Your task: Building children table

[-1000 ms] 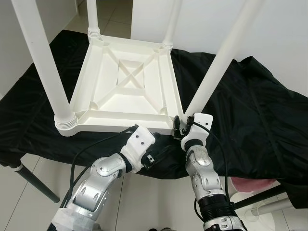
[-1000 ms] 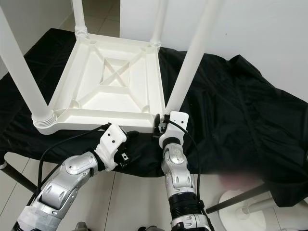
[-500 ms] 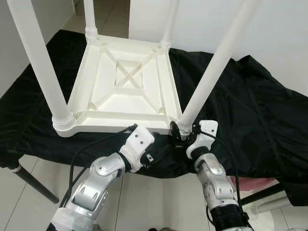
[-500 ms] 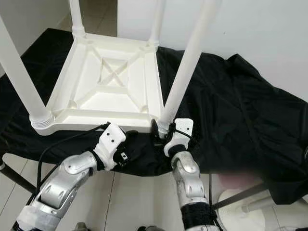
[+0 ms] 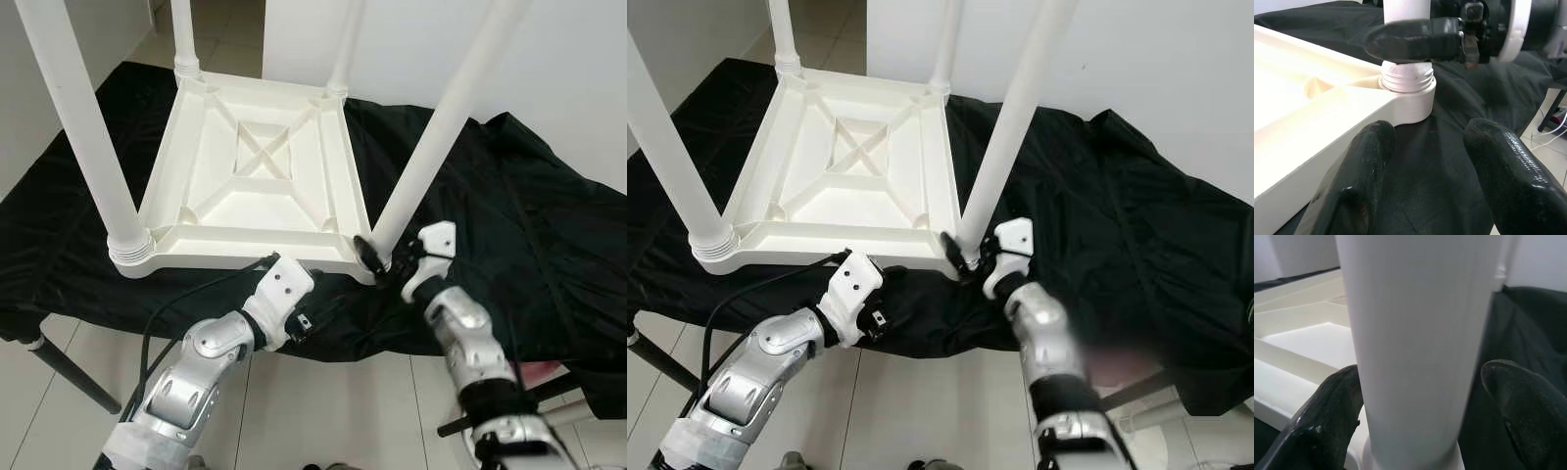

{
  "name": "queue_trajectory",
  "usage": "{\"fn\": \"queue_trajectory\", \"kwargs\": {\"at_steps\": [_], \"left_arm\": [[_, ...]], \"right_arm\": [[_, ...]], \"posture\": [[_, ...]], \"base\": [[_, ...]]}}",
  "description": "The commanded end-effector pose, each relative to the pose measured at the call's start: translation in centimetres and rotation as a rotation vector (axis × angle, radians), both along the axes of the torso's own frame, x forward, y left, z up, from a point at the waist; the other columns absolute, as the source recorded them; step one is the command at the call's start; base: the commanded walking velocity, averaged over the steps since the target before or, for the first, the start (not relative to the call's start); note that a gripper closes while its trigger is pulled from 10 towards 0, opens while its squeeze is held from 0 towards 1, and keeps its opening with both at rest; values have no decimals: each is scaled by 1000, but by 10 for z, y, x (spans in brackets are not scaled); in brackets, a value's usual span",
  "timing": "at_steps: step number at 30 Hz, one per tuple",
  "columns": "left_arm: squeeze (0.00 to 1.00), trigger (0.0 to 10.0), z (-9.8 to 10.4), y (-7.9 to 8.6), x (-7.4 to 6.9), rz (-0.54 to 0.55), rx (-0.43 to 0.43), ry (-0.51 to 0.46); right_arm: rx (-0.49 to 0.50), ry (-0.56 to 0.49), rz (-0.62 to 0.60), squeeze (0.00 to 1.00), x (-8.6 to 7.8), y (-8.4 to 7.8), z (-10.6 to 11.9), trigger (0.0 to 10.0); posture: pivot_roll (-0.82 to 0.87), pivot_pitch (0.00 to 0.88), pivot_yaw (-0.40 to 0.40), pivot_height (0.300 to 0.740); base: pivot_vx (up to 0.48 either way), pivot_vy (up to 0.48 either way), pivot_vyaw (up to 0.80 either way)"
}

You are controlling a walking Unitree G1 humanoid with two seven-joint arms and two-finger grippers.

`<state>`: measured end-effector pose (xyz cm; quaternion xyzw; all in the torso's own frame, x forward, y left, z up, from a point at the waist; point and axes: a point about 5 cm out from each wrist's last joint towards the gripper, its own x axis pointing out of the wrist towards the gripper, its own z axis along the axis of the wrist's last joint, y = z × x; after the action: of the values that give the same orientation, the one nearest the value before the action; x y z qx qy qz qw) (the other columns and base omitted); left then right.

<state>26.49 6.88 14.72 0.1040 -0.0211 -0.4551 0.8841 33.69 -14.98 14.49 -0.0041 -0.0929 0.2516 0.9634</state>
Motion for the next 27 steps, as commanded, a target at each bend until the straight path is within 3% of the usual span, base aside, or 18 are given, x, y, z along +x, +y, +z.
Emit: {"fn": "queue_trajectory", "kwargs": {"at_steps": [1,4,5,6,7,22,23,27], "left_arm": [[0,10000,-4,-3,0,-9,17,16],[0,10000,-4,-3,0,-9,18,16],[0,10000,-4,-3,0,-9,18,16],[0,10000,-4,-3,0,-9,17,16],[0,10000,-4,-3,0,-7,17,15],[0,10000,-5,-4,-2,8,9,17],[0,10000,-5,-4,-2,5,9,17],[0,10000,-6,-4,-3,1,11,18]], "right_arm": [[-41,27,55,0,0,2,-8,10000],[-54,26,79,0,2,4,-7,10000],[-86,24,112,0,4,8,-6,7608],[-106,22,134,0,7,9,-5,7608],[-121,28,154,0,9,10,-5,0],[-118,73,186,0,12,1,-15,0],[-113,83,165,0,12,0,-17,10000],[-107,112,97,0,13,-3,-19,10000]], "posture": [[89,87,-118,740],[89,87,-119,740],[92,87,-121,740],[94,87,-123,740],[98,88,-126,740],[109,78,-146,740],[107,77,-147,740],[104,75,-149,740]], "base": [[0,0,0],[0,0,0],[0,0,0],[0,0,0],[0,0,0],[0,0,0],[0,0,0],[0,0,0]]}}
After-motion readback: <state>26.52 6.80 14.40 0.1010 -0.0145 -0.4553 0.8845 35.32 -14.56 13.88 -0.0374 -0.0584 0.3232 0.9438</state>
